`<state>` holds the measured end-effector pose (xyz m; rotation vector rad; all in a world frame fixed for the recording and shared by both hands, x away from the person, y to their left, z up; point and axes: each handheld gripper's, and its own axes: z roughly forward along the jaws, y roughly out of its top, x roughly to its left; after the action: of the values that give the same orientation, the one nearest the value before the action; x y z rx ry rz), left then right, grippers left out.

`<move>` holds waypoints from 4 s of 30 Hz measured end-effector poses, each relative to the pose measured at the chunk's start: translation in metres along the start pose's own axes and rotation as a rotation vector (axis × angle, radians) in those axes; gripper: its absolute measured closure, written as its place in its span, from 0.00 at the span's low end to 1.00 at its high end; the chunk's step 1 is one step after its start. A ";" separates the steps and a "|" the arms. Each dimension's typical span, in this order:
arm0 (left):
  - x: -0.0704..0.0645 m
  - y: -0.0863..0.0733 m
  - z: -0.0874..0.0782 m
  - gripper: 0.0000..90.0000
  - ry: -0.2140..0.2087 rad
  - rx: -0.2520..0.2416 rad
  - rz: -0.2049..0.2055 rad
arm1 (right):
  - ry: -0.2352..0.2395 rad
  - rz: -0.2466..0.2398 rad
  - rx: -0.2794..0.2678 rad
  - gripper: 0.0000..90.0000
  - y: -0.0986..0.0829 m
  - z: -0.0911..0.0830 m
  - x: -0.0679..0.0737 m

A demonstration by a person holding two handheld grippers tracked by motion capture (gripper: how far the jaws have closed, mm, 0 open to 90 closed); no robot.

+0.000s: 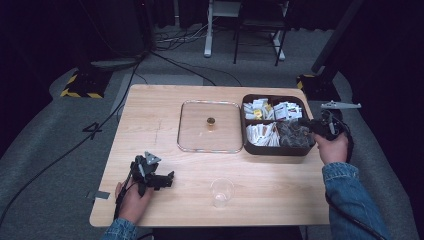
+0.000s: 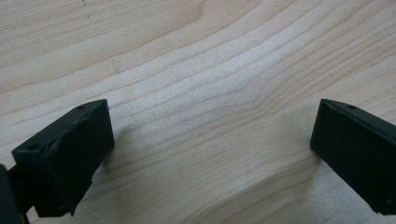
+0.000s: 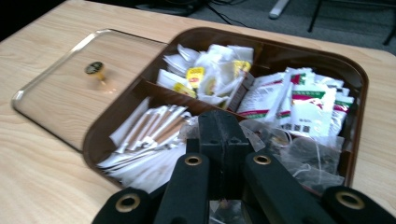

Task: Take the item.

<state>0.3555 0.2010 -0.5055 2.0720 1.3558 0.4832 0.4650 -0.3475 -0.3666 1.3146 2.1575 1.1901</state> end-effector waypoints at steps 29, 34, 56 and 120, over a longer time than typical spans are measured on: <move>0.000 0.000 0.000 0.00 0.000 0.000 0.000 | 0.319 -0.259 -0.053 1.00 0.014 -0.037 0.120; 0.000 0.000 0.000 0.00 0.000 0.000 0.000 | 0.385 -0.302 -0.057 1.00 0.011 -0.040 0.145; 0.001 0.003 0.003 0.00 -0.004 0.001 0.013 | 0.541 -0.356 -0.047 1.00 -0.006 -0.039 0.200; 0.002 0.003 0.003 0.00 -0.008 -0.002 0.011 | 0.655 -0.282 0.087 0.54 -0.057 0.024 0.233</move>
<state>0.3599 0.2007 -0.5056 2.0791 1.3392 0.4798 0.3297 -0.1500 -0.3975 0.6525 2.7454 1.5669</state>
